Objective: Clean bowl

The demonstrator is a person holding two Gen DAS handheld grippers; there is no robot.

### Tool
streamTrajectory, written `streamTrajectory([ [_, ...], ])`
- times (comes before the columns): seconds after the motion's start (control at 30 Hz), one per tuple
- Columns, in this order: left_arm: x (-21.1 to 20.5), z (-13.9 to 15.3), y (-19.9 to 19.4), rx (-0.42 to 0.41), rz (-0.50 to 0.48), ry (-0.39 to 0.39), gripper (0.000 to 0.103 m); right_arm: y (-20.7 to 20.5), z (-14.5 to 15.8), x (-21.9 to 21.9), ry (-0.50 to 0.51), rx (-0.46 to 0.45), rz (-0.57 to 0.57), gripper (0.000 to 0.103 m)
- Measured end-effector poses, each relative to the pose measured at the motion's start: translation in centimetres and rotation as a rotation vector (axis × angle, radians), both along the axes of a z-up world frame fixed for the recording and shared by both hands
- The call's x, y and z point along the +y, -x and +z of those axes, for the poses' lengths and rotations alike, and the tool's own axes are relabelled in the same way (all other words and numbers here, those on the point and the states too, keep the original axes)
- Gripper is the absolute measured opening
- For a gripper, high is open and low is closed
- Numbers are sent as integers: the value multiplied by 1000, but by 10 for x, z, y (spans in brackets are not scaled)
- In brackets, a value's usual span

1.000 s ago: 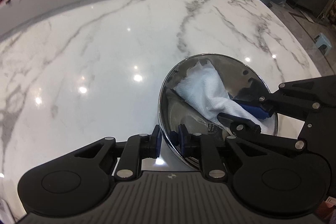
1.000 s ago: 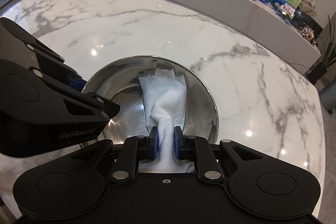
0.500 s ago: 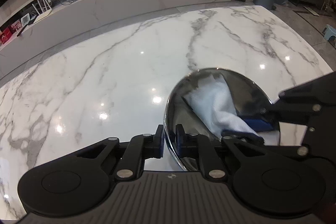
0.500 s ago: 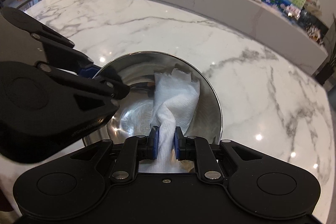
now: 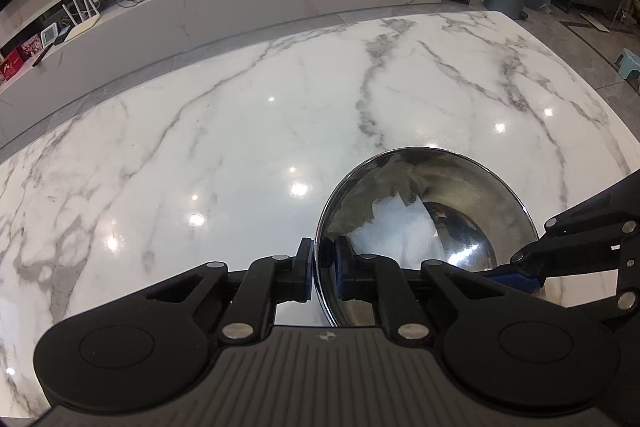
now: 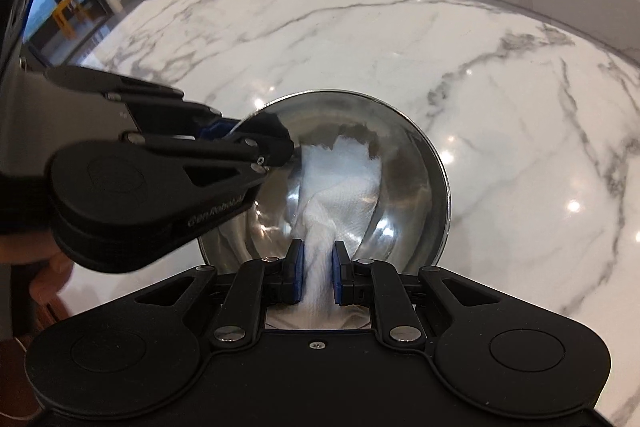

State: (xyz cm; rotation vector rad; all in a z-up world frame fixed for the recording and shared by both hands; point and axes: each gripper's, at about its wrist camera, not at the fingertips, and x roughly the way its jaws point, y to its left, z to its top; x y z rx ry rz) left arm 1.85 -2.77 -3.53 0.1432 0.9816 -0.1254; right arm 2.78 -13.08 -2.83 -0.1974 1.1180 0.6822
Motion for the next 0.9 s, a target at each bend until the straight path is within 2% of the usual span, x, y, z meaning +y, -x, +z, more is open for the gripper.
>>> streamTrajectory([
  [0.1, 1, 0, 0, 5, 0, 1, 10, 4, -1, 3, 42, -31, 15, 12],
  [0.2, 1, -2, 0, 14, -1, 4, 10, 8, -1, 8, 109, -100, 20, 12],
  [0.3, 0, -4, 0, 21, -6, 5, 10, 17, -1, 16, 248, -241, 22, 12],
  [0.33, -1, -4, 0, 21, -6, 6, 10, 17, -2, 17, 268, -259, 19, 12],
  [0.43, -2, -5, 0, 20, -7, 10, 10, 13, -3, 14, 251, -242, 11, 12],
  [0.53, 3, -5, -1, 42, 20, 51, 10, 11, -4, 12, 238, -229, 6, 12],
  [0.57, 5, -6, -2, 55, 32, 68, 11, 10, -4, 12, 237, -228, 4, 12],
  [0.67, 11, -11, -4, 120, 69, 124, 28, 9, -7, 12, 239, -226, 1, 12],
  [0.77, 15, -16, -5, 176, 74, 183, 31, 7, -6, 13, 235, -221, -4, 12],
  [0.9, 16, -15, -4, 190, 74, 193, 31, 10, -5, 12, 238, -221, -1, 12],
])
